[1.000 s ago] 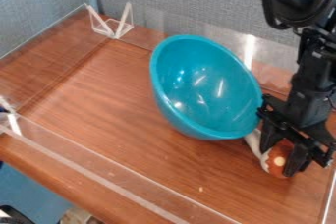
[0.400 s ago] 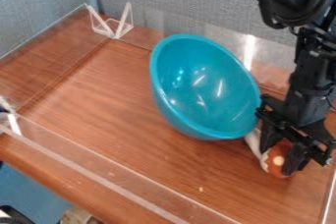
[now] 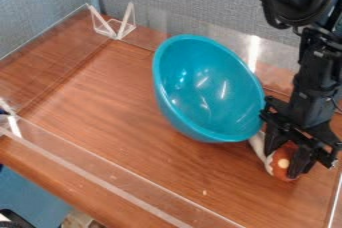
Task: Remove the mushroom from inside the blue bowl and put it on the table
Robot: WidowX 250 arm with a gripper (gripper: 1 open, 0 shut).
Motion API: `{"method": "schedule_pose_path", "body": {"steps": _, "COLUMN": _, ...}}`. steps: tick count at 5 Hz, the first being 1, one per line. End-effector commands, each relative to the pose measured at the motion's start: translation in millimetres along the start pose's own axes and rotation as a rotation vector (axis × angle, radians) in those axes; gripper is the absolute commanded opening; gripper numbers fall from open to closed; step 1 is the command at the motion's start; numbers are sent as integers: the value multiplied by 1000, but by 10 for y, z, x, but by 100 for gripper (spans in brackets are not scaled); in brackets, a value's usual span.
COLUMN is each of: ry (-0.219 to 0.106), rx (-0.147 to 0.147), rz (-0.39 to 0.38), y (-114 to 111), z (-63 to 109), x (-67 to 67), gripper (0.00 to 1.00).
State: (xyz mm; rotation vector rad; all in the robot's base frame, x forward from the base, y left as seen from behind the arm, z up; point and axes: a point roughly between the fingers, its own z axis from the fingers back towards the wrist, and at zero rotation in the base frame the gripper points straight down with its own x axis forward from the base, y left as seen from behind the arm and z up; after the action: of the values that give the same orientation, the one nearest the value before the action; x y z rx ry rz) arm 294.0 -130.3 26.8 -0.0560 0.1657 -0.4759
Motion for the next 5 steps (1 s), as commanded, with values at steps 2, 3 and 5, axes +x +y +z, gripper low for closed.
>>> {"method": "schedule_pose_path", "body": {"steps": 2, "ry": 25, "rx": -9, "rz": 17, "y": 110, "z": -81, "x": -42, "gripper": 0}}
{"method": "schedule_pose_path", "body": {"steps": 3, "ry": 32, "rx": -12, "rz": 22, "y": 124, "z": -104, "x": -49, "gripper": 0}}
{"method": "schedule_pose_path", "body": {"steps": 5, "ry": 45, "rx": -19, "rz": 31, "y": 151, "z": -149, "x": -63, "gripper": 0}}
